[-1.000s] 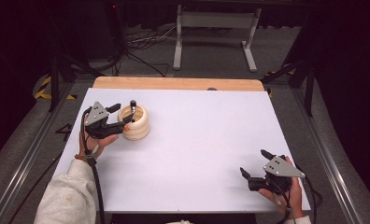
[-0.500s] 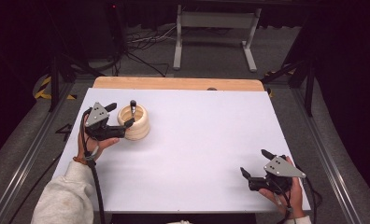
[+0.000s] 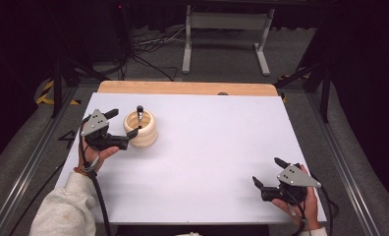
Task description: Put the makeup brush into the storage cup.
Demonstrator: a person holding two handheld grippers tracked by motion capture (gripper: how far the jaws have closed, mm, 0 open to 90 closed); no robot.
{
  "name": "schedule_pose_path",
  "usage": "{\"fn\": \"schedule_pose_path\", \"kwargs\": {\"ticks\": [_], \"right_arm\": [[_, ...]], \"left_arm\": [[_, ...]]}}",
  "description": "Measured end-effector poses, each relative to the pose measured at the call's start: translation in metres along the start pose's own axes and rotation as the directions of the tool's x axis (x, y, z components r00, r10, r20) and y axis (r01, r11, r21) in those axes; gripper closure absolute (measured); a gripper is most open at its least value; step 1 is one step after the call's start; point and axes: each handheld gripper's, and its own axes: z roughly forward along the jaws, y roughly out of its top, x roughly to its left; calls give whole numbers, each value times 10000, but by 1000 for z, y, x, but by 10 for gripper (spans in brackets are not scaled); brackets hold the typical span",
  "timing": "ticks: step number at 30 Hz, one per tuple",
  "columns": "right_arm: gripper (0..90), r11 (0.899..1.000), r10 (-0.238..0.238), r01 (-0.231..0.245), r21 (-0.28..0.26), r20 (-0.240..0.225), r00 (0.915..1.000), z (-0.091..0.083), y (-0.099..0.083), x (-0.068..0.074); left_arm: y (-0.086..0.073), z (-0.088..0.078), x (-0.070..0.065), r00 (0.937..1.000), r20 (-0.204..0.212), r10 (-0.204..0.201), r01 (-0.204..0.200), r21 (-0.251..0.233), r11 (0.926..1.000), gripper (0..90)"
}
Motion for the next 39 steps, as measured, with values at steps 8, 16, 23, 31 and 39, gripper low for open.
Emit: {"fn": "schedule_pose_path", "kwargs": {"ticks": [8, 16, 23, 31, 39], "right_arm": [[73, 10000, -11, 11, 6, -24, 10000, 0, 0, 0], [74, 10000, -4, 4, 11, -14, 10000, 0, 0, 1], [74, 10000, -30, 30, 12, -5, 10000, 0, 0, 1], [74, 10000, -23, 23, 15, 5, 10000, 0, 0, 1], [74, 10000, -7, 7, 10, 14, 10000, 0, 0, 0]], "left_arm": [[-2, -4, -5, 9993, 91, 356, -356, -1, 9994, 27], [-2, -12, -6, 9987, 263, 428, -427, -37, 9991, 24], [-5, -17, -12, 9969, 61, 785, -785, 92, 9969, 33], [-5, -24, -17, 9958, 137, 901, -902, 37, 9959, 45], [-7, -29, -22, 9957, 246, 893, -894, 27, 9960, 49]]}}
